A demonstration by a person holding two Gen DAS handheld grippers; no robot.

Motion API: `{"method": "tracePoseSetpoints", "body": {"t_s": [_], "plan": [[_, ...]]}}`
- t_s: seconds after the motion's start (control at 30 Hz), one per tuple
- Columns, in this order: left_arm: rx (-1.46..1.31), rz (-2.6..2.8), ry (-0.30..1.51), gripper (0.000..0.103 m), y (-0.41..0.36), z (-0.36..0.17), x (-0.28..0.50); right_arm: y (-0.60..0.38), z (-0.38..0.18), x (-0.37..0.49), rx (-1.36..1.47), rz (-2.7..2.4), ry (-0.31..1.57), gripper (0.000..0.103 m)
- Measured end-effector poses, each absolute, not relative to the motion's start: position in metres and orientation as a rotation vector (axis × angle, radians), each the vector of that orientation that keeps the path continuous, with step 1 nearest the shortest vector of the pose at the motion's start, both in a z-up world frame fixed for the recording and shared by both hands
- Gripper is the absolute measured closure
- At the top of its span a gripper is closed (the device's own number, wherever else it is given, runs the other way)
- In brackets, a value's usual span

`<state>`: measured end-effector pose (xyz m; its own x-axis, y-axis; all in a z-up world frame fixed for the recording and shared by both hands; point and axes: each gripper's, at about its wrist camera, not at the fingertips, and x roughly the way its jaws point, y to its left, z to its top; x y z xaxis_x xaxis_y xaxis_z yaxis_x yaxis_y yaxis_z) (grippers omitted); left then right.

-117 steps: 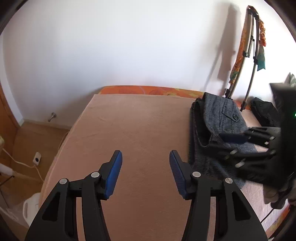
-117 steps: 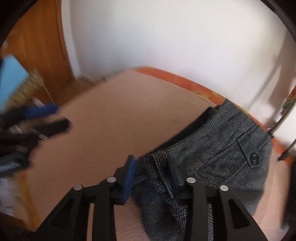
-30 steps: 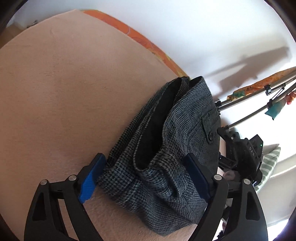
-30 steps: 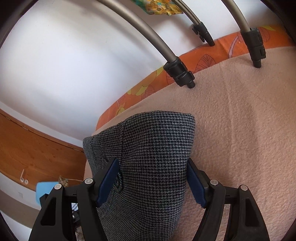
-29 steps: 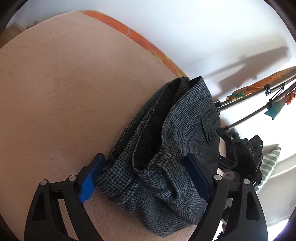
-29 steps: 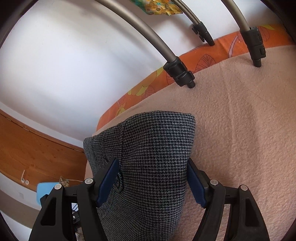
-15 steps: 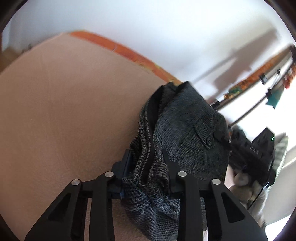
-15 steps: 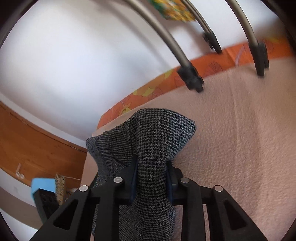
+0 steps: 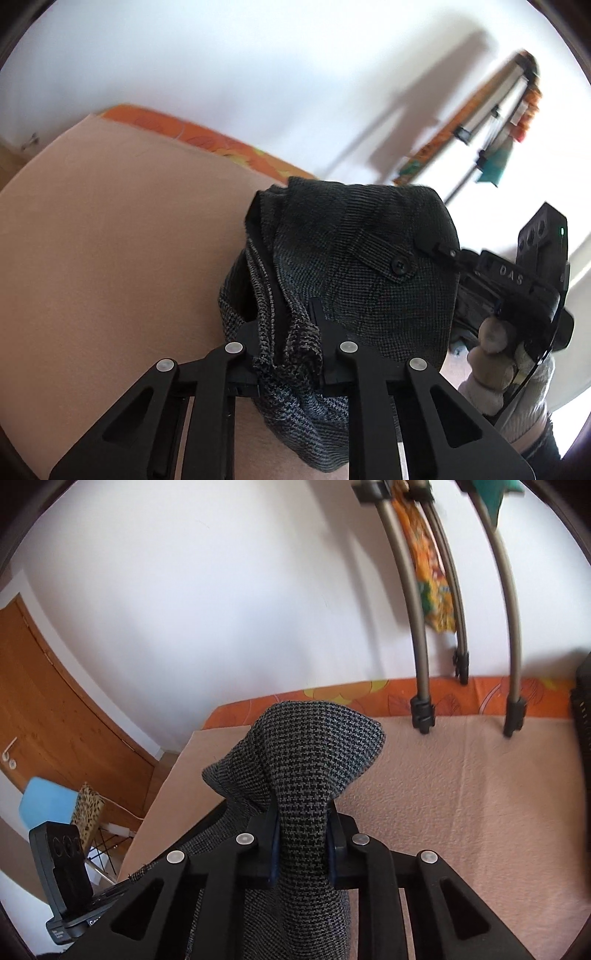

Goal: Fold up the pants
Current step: 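Lift the folded shorts with the left gripper and carry them onto the clothes stack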

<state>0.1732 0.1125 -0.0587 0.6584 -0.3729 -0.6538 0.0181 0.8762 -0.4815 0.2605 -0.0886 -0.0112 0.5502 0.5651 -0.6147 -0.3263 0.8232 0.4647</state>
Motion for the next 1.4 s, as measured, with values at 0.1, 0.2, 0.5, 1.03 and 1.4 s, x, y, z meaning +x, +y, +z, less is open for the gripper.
{"method": "tracePoseSetpoints", "body": {"t_s": [0.1, 0.2, 0.5, 1.03, 1.4], "plan": [[-0.44, -0.275, 0.81, 0.087, 0.094, -0.046, 0.167, -0.101, 0.001, 0.25, 0.291, 0.526, 0.81, 0.086], [-0.439, -0.325, 0.798, 0.087, 0.072, -0.034, 0.161, -0.127, 0.017, 0.239, 0.28, 0.512, 0.787, 0.086], [-0.419, -0.48, 0.766, 0.087, -0.015, -0.012, 0.162, -0.221, 0.053, 0.215, 0.241, 0.407, 0.745, 0.086], [-0.33, -0.668, 0.674, 0.087, -0.211, 0.016, 0.21, -0.395, 0.104, 0.243, 0.149, 0.213, 0.668, 0.086], [-0.244, -0.643, 0.657, 0.087, -0.287, -0.01, 0.256, -0.483, 0.07, 0.3, 0.143, 0.153, 0.675, 0.086]]}}
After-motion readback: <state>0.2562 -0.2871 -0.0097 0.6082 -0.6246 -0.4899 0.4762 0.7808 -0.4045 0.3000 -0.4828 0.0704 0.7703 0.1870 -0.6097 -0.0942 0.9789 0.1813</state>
